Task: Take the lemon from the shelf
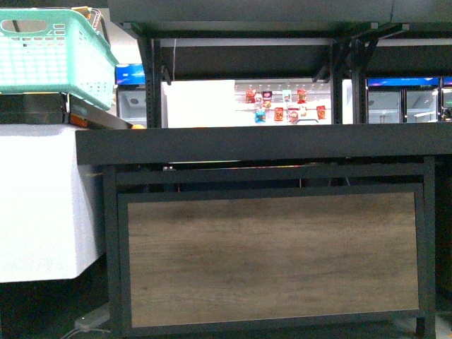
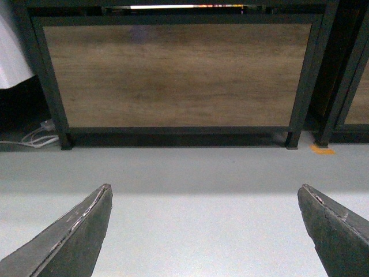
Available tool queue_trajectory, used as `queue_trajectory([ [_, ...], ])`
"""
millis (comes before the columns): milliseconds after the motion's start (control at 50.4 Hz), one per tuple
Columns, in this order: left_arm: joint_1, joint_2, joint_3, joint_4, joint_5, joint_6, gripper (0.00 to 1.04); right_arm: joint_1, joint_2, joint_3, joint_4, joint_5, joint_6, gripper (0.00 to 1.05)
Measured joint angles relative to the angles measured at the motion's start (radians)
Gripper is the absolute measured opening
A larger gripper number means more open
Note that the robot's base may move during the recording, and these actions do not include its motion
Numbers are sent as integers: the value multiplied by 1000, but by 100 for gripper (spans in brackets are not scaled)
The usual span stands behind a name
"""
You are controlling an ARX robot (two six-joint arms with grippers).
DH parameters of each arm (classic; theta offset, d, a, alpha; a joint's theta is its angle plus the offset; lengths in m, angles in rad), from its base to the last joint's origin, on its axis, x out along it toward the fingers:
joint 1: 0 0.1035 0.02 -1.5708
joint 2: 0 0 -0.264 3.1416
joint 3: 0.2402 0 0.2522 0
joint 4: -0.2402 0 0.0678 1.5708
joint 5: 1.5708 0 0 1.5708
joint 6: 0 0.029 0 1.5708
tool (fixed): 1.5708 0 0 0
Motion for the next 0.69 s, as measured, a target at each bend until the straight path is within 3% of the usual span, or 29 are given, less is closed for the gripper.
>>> queue_trajectory([
  [695,0,0,0,0,0,0,97,0,0,0,0,0,0,97],
])
